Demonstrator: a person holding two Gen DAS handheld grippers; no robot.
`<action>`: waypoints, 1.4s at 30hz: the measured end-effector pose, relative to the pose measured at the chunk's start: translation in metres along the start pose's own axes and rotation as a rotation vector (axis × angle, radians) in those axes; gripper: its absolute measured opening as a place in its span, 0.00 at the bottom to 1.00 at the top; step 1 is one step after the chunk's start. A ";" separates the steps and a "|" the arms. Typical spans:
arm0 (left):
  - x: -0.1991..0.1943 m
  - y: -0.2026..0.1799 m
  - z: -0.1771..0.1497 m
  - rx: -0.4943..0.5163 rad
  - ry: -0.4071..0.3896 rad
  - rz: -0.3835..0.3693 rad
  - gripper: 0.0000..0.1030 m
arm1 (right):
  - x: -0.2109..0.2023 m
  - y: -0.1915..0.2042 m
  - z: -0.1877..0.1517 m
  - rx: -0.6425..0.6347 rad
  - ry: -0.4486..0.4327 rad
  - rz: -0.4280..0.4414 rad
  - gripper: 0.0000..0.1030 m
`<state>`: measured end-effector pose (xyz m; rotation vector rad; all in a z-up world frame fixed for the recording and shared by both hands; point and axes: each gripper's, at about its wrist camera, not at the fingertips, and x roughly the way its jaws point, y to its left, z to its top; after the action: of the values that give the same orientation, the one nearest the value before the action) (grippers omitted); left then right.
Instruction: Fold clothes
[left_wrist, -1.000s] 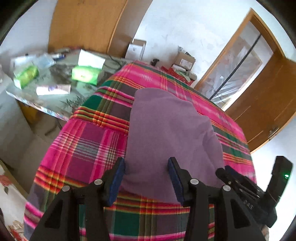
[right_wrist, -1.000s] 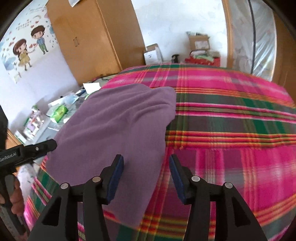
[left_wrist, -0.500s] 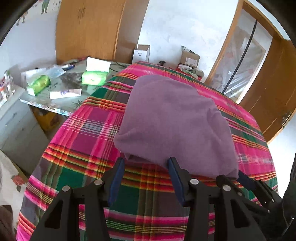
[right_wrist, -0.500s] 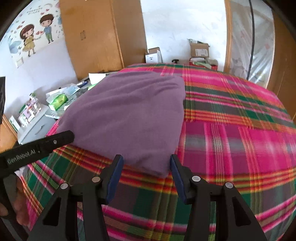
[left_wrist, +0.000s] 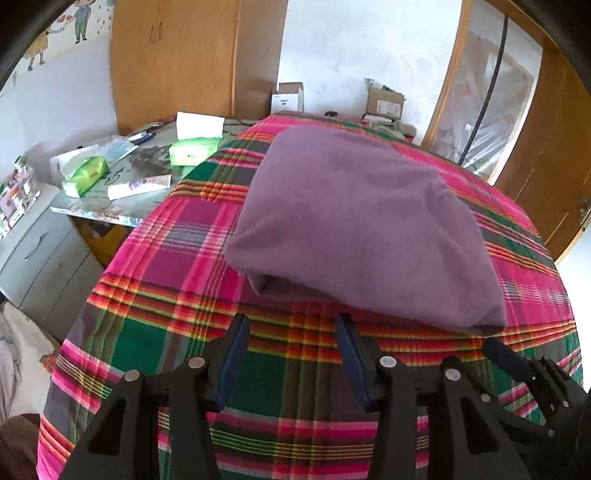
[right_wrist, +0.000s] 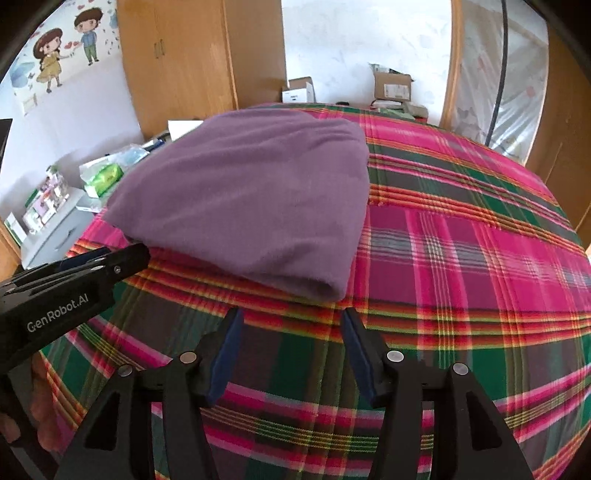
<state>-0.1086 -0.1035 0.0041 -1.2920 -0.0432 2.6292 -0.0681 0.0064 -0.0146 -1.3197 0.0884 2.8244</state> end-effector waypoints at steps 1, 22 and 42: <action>0.001 0.000 0.000 0.003 0.001 0.007 0.47 | 0.001 0.000 0.000 0.004 0.000 -0.003 0.56; 0.018 -0.009 -0.001 0.060 -0.016 0.073 0.51 | 0.012 0.004 0.004 0.018 0.024 -0.089 0.74; 0.020 -0.010 -0.001 0.061 -0.013 0.031 0.64 | 0.013 0.005 0.005 0.020 0.024 -0.089 0.75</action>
<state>-0.1176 -0.0895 -0.0112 -1.2655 0.0549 2.6427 -0.0809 0.0012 -0.0209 -1.3192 0.0566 2.7277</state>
